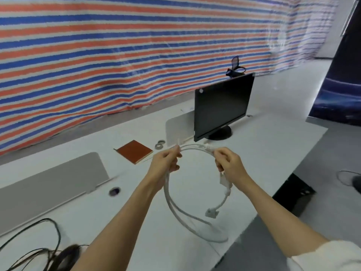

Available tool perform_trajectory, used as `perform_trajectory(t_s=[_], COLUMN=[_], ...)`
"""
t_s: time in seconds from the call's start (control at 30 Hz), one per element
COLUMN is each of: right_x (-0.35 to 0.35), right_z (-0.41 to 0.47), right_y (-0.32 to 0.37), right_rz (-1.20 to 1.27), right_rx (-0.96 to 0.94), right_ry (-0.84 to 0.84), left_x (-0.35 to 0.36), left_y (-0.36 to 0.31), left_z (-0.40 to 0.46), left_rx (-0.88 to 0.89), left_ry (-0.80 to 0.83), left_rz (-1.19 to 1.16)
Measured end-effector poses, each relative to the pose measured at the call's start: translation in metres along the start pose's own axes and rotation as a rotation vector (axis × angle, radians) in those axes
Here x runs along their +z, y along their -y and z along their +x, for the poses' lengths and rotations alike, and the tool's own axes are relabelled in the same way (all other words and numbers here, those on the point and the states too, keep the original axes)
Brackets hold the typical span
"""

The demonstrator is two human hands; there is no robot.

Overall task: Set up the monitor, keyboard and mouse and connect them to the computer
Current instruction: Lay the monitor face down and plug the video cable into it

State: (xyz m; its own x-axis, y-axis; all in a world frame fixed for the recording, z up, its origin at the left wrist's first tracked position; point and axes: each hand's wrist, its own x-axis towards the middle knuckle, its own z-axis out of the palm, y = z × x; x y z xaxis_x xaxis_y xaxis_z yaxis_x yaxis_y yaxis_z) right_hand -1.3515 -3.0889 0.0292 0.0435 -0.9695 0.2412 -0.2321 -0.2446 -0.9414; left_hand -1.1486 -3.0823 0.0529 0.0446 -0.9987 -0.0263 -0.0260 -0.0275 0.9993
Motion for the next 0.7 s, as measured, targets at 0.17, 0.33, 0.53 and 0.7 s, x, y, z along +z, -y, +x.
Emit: perform_trajectory(t_s=[0.17, 0.33, 0.53, 0.7], right_x=[-0.126, -0.195, -0.257, -0.305], right_z=[0.023, 0.046, 0.080, 0.145], right_y=[-0.055, -0.076, -0.120, -0.172], right_rz=[0.092, -0.109, -0.413, -0.483], right_rx=[0.154, 0.248, 0.333, 0.279], right_ry=[0.128, 0.376, 0.434, 0.246], left_x=[0.164, 0.248, 0.332, 0.391], left_y=[-0.006, 0.001, 0.022, 0.041], left_z=[0.067, 0.115, 0.178, 0.246], left_rx=[-0.123, -0.210, -0.340, -0.400], left_ry=[-0.156, -0.200, -0.114, -0.059], left_rz=[-0.345, -0.531, -0.616, -0.677])
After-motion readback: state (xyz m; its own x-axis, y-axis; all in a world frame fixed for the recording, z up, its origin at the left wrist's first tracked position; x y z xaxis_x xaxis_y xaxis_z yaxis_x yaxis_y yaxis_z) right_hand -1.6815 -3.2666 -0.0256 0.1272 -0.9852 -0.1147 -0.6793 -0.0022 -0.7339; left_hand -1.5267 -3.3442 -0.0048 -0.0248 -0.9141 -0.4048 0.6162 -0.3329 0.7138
